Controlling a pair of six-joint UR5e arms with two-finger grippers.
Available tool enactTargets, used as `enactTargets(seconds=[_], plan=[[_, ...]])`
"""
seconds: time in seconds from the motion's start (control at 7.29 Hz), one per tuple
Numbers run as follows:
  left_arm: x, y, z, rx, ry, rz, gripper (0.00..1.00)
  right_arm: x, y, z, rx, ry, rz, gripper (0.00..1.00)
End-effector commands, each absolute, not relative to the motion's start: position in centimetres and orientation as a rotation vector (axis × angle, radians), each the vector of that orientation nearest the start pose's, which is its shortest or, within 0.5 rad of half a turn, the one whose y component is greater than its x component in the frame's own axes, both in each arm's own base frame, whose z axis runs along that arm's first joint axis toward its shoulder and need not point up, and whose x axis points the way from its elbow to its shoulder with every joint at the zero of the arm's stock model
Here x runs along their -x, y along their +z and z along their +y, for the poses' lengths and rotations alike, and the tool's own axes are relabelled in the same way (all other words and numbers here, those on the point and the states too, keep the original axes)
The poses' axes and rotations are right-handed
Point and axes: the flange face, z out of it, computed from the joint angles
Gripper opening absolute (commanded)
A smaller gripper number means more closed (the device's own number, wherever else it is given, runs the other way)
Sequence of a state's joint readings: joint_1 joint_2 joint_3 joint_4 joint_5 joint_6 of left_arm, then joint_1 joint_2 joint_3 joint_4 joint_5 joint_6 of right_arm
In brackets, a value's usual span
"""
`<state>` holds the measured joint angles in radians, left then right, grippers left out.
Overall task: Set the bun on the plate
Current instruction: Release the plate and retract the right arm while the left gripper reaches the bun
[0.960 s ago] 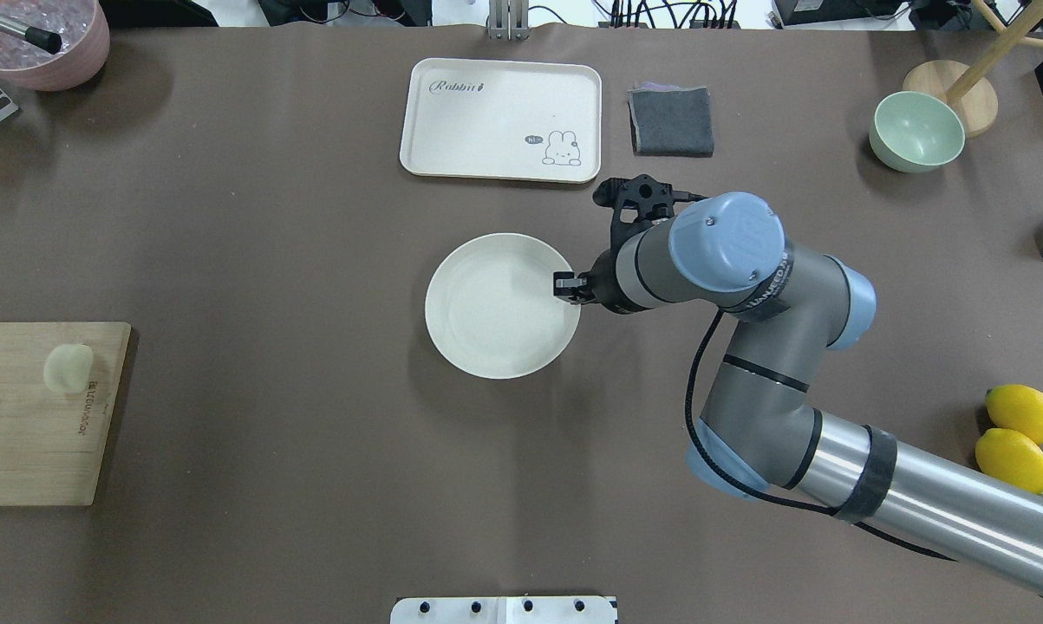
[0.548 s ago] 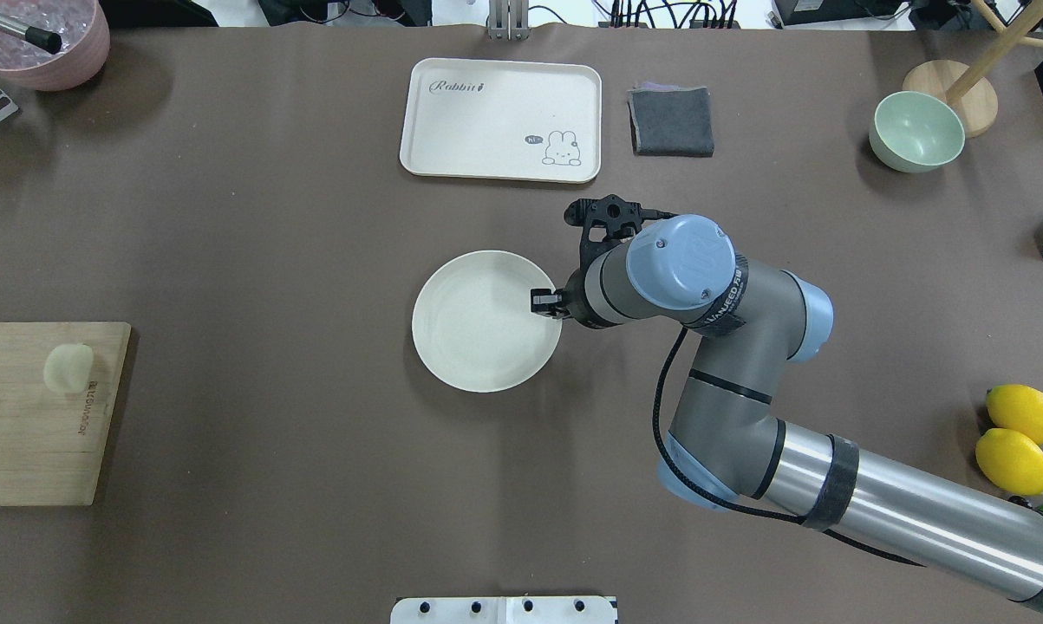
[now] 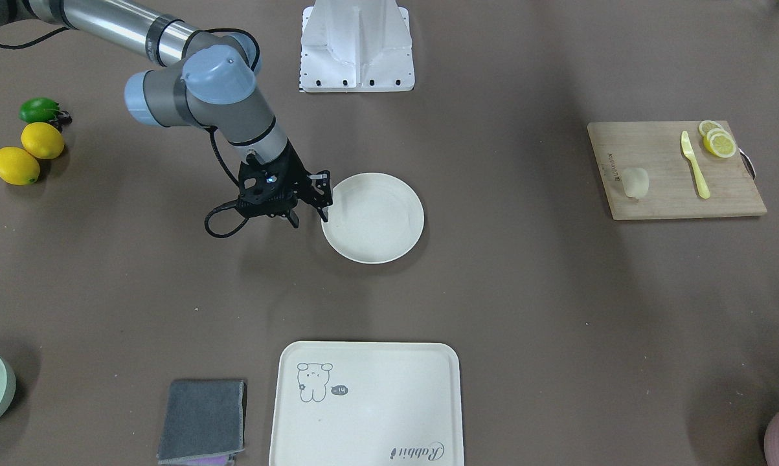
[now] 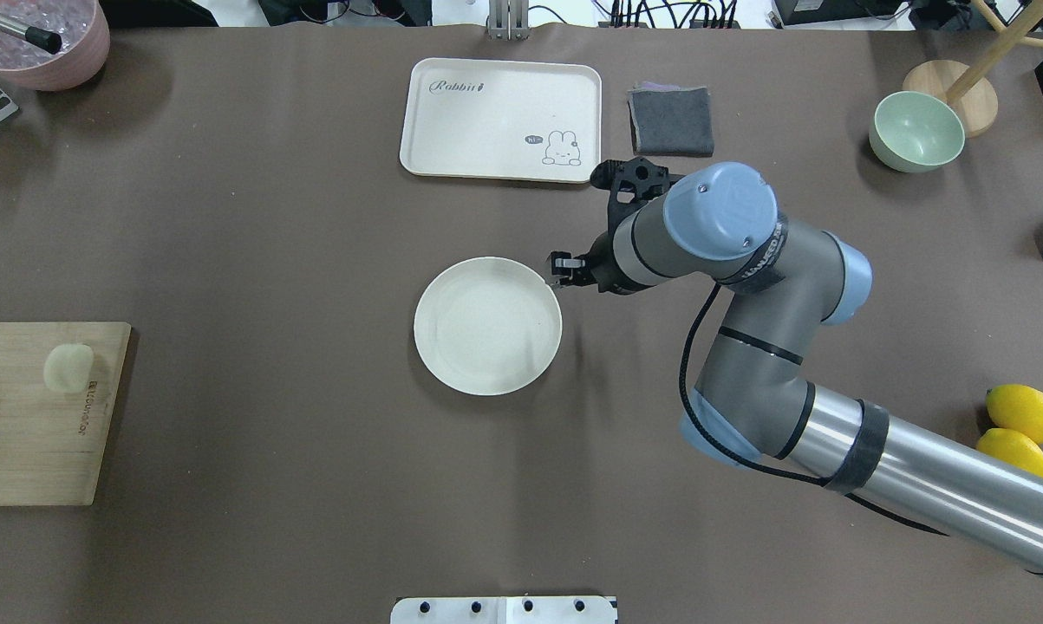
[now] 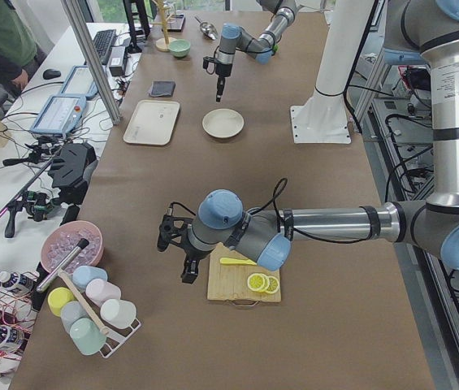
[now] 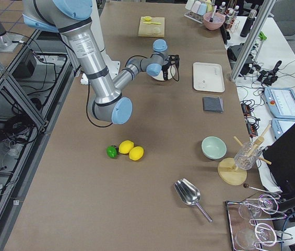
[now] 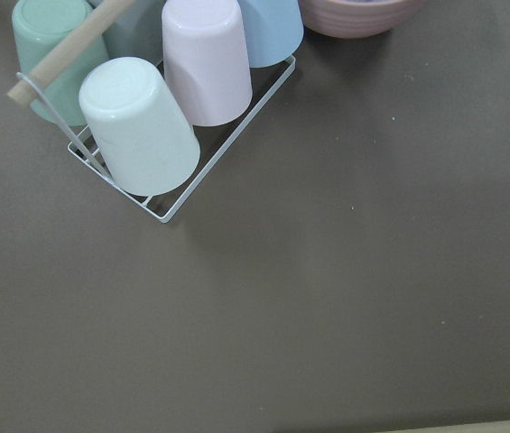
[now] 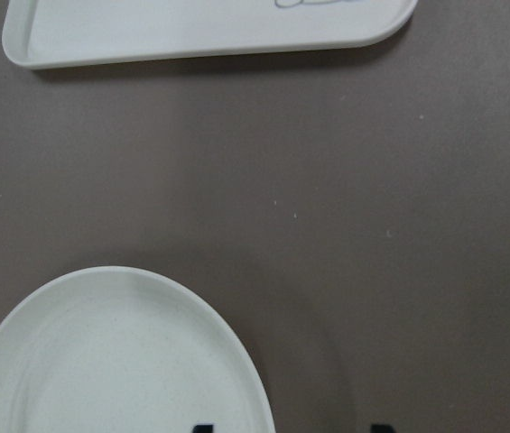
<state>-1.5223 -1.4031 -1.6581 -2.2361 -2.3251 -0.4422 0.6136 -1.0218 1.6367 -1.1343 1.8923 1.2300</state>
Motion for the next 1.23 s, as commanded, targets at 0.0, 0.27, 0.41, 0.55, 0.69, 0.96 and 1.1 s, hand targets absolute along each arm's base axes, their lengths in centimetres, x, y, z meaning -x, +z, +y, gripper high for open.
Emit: enactTargets(seconds=[0.0,0.27,0.41,0.55,0.69,0.96,1.1], plan=[[-0.9,59.7,-42.2,-0.35,-0.181,0.905,0.98,42.8,27.0,-50.8,-0.266,0.119,-1.05,1.0],[-6.1,56.1,-39.7,-0.317,-0.193,0.905,0.98,39.3,28.7,-52.4,-0.306,0.114,-1.027,1.0],[-8.7,55.7,-39.3,-0.311,-0.171,0.889,0.98,36.4,30.2,-53.5,-0.285,0.129,-1.024,1.0],[-10.8,55.4,-39.1,-0.304,-0.134,0.886,0.98,33.8,31.7,-54.5,-0.296,0.076,-1.012,1.0],[-13.2,55.0,-38.9,-0.307,-0.117,0.886,0.98,32.0,33.5,-55.1,-0.327,0.002,-0.982,1.0],[-18.5,53.7,-38.6,-0.314,-0.082,0.882,0.98,29.8,35.4,-55.8,-0.341,-0.027,-0.949,1.0],[-20.9,53.7,-38.2,-0.304,-0.069,0.88,0.98,28.4,36.5,-56.1,-0.335,-0.011,-0.94,1.0]])
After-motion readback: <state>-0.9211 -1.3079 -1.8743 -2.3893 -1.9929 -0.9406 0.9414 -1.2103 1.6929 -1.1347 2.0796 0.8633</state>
